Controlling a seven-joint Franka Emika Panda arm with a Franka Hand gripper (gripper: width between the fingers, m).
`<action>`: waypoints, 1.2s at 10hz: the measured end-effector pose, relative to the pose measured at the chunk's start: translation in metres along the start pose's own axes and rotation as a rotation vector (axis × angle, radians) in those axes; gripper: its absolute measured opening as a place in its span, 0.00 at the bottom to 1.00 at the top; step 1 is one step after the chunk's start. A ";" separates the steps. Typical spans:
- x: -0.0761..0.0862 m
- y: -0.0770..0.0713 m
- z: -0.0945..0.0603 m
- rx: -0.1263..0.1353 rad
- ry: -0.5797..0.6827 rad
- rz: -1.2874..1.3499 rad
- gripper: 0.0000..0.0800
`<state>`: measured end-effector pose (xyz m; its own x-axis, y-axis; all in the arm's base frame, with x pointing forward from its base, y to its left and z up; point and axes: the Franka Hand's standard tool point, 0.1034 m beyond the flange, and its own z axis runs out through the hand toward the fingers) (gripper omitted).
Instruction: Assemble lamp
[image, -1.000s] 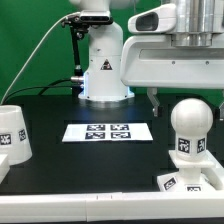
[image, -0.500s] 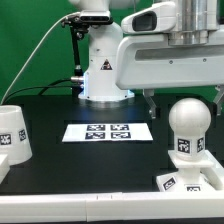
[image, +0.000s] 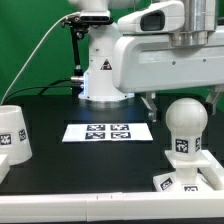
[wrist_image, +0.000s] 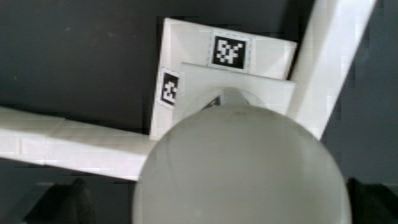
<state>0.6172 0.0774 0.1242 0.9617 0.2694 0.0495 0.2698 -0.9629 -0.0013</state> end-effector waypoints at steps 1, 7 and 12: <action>0.000 0.000 0.000 -0.009 -0.004 -0.063 0.87; -0.003 -0.007 0.004 0.005 -0.042 -0.358 0.87; 0.006 -0.019 0.005 -0.052 -0.030 -0.775 0.87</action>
Offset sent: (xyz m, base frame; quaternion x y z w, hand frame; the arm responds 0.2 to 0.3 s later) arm 0.0045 0.0436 -0.0048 0.1360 0.0285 -0.1077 0.9844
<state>0.6182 0.0978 0.1198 0.5003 0.8658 -0.0098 0.8641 -0.4985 0.0695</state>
